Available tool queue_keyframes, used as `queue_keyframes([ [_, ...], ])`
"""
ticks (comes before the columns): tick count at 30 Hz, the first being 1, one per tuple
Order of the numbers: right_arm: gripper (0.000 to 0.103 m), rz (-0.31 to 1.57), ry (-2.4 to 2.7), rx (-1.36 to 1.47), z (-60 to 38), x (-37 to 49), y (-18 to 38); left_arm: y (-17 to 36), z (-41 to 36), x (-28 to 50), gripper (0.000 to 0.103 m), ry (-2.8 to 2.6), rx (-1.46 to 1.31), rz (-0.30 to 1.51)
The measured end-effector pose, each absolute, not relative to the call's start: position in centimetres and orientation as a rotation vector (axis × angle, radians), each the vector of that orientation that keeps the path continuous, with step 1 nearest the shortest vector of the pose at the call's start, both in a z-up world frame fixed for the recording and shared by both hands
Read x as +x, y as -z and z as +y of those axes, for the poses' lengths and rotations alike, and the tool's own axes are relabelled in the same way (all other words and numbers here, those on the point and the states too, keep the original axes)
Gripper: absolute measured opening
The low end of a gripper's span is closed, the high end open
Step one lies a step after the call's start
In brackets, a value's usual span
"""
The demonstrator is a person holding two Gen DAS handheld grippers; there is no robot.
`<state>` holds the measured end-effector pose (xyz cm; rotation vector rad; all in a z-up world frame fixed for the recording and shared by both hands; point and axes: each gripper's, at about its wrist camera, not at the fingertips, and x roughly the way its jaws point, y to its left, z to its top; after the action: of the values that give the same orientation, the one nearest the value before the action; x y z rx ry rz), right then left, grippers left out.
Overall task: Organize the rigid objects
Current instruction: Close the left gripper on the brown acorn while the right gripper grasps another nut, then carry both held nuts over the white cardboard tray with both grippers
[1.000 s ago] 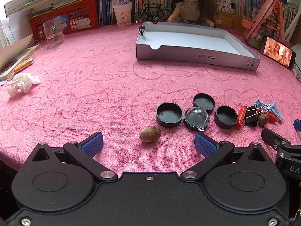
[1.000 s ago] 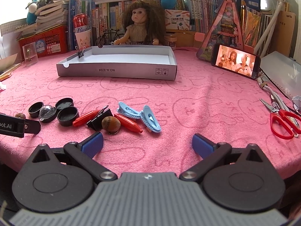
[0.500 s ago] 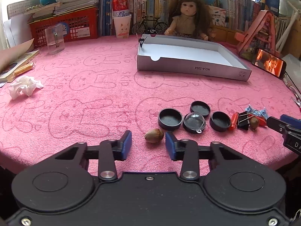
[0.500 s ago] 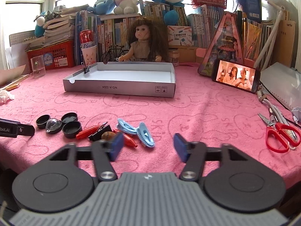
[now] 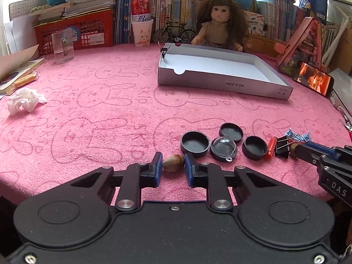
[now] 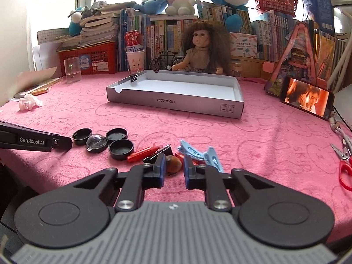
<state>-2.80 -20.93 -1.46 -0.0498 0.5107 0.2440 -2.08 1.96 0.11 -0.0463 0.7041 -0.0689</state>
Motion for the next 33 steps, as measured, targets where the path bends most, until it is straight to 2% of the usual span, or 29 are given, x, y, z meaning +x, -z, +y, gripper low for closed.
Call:
queue_keyframes([
  [2,0.033,0.516,-0.243,-0.032,-21.0,-2.4,1.6,-0.1,1.9,-2.1,0.020,0.069,-0.047,0.701],
  [4,0.035,0.519,-0.245,-0.022,-21.2,-2.0,1.6,-0.1,1.9,-2.2,0.020,0.071,-0.042,0.697],
  [5,0.042,0.521,-0.246,-0.019,-21.2,-1.8,1.7,-0.1,1.8,-2.2,0.020,0.070,-0.039,0.695],
  [6,0.042,0.525,-0.248,-0.014,-21.2,-1.7,1.8,-0.1,1.7,-2.3,0.020,0.070,-0.036,0.693],
  [7,0.042,0.537,-0.249,-0.010,-21.2,-1.5,1.8,-0.1,1.6,-2.3,0.020,0.072,-0.034,0.691],
  [8,0.026,0.547,-0.252,-0.004,-21.2,-1.4,1.9,-0.1,1.6,-2.3,0.020,0.074,-0.033,0.689],
  [9,0.025,0.549,-0.254,0.000,-21.3,-1.5,2.0,-0.1,1.6,-2.4,0.020,0.079,-0.033,0.687],
  [33,0.024,0.490,-0.126,0.042,-24.2,0.6,0.0,-3.0,0.4,1.4,0.020,0.130,-0.060,0.619],
])
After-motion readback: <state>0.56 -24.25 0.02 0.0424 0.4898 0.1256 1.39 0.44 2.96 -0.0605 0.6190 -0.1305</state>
